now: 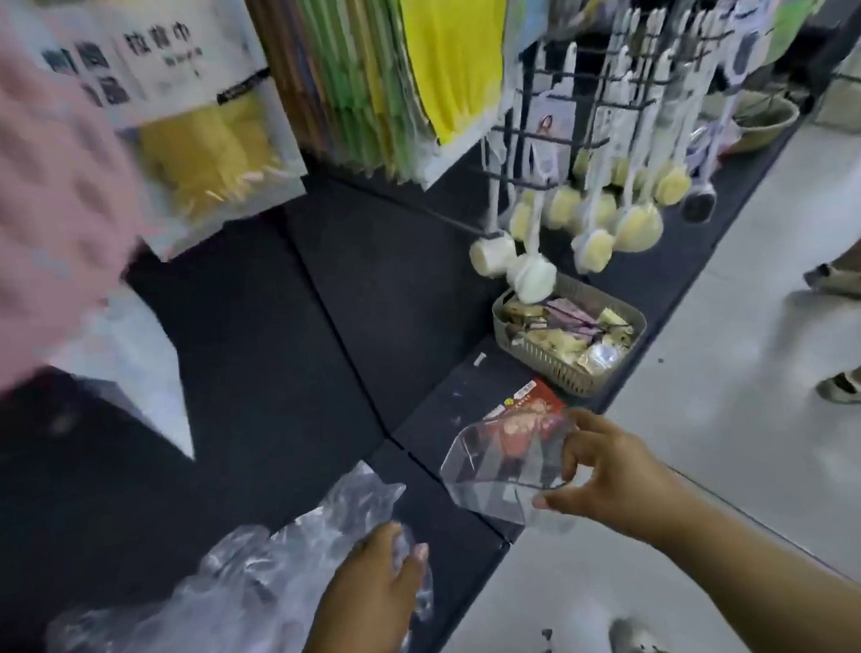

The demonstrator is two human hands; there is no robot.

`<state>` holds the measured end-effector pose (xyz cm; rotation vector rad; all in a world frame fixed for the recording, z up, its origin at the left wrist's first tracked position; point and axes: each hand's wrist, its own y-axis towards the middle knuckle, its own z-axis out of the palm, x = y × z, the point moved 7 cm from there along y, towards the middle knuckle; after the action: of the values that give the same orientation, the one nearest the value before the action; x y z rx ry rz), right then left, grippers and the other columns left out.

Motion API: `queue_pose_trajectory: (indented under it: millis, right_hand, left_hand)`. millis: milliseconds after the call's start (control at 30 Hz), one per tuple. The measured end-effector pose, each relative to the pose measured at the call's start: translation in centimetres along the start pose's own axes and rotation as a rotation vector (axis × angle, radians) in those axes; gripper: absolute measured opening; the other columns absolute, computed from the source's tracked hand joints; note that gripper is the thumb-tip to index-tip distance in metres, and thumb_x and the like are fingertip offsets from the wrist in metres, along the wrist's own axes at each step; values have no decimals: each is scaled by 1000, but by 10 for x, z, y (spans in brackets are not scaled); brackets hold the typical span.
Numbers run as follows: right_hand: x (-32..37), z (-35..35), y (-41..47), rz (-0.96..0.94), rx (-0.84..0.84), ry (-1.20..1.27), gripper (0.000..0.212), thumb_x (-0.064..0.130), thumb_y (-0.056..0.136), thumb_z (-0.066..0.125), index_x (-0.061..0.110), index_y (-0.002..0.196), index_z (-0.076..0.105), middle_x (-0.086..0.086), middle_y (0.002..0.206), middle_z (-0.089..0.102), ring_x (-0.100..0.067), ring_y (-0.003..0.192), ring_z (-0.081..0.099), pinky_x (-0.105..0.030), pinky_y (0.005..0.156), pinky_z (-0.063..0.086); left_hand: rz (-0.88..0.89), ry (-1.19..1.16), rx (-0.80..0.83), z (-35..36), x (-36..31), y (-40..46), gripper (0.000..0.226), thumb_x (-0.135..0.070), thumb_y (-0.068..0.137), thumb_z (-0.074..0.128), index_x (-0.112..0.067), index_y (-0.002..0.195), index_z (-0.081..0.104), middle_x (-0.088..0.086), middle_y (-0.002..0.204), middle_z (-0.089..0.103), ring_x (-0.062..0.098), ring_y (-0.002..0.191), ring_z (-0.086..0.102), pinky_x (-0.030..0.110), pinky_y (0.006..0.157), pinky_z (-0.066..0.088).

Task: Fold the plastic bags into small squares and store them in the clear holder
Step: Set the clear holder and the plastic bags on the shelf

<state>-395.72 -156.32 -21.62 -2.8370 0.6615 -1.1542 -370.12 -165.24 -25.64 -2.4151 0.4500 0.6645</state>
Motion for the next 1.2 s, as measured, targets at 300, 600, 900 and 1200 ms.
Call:
queue_pose_trajectory:
  millis: [300,600,900,1200]
  right_hand:
    - [-137,143,91,-106,250,-2,32,48,66,85,27,70,61,30,116,45,2,95,51,-11,70,45]
    - [-246,294,168,-142,366,229,61,18,69,86,36,116,51,16,124,51,-10,113,54,-23,92,47]
    - [-299,364,200,-54,530,239,104,8,80,77,36,154,9,8,161,9,-16,148,14,-30,109,29]
    - [-297,361,204,-46,136,276,86,62,80,56,33,153,22,1,161,19,-22,148,19,-49,119,21]
  left_hand:
    - [-150,-507,-65,167,63,135,58,-54,100,26,-32,153,21,-10,159,24,16,147,23,34,117,21]
    - [-200,-897,-273,302,177,216,118,-103,52,29,-35,148,34,-11,154,34,14,142,32,45,120,23]
    - [-211,-965,-212,376,187,247,96,-84,66,29,-42,152,19,-16,157,23,16,145,28,43,121,18]
    - [-225,-577,-415,341,197,223,62,-52,99,39,-25,153,24,0,155,24,20,143,28,35,118,24]
